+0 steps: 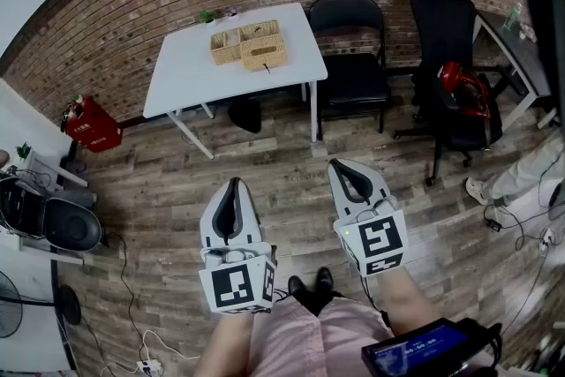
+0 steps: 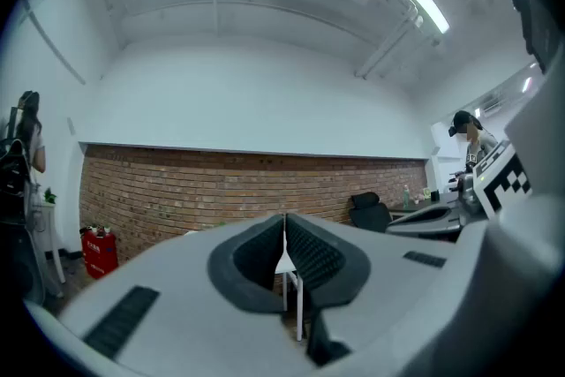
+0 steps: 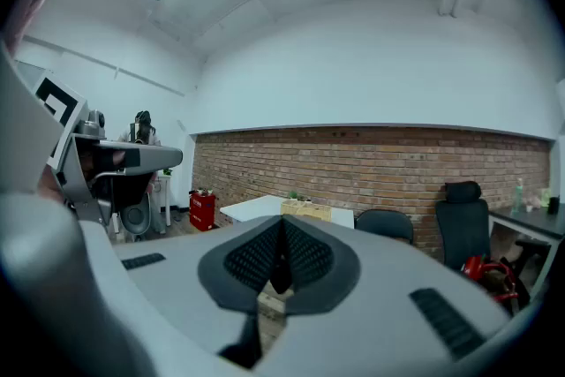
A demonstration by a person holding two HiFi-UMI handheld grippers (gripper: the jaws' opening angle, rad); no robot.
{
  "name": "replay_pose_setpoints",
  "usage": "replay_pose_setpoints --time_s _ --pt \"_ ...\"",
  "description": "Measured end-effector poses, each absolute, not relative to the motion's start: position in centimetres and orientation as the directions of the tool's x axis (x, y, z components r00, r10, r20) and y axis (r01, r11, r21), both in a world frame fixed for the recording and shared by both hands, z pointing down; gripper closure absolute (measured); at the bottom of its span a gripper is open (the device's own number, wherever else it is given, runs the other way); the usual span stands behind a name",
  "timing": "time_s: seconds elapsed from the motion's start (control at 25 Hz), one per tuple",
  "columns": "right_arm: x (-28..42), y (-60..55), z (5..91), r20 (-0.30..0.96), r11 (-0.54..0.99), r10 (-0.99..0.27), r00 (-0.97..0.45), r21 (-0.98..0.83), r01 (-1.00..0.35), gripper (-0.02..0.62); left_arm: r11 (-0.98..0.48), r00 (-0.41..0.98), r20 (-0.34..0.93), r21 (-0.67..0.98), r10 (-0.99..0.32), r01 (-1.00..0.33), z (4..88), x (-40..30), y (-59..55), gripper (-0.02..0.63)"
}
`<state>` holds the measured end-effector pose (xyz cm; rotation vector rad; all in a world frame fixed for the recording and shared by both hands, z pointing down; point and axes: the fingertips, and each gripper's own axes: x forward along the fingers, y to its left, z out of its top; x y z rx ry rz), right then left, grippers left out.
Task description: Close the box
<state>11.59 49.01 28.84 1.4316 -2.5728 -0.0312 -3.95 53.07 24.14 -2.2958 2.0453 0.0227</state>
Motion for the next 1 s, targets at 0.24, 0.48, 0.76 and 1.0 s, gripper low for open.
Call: replay_pose_setpoints --time_s 0.24,0.48,0.76,1.0 --pt "12.3 48.5 29.3 0.174 0.544 -0.834 -0.523 0.112 -0.831 0.597 -0.105 0.106 -0.036 -0.039 -0.994 -0.994 24.9 -3.1 52.7 0.589" --pt "12.7 47.3 29.0 0.122 0.558 -0.828 -0.548 0.077 -0.826 0.592 -0.096 0.097 -0.046 -0.021 -0.994 -0.995 25.2 -2.7 52.2 0.589" --pt "11.0 43.8 30.5 0.159 0.595 -0.8 -0.578 0.09 -0.799 0.4 -0.113 0.113 -0.042 0.007 -0.993 -0.994 26.2 -4.1 49.1 0.417" --pt "9.3 37.2 32.6 0.196 0.569 -0.815 -0.545 0.096 -0.816 0.403 -0.136 0.136 -0.014 0.01 -0.991 -0.991 28.3 -6.3 42.4 0.417"
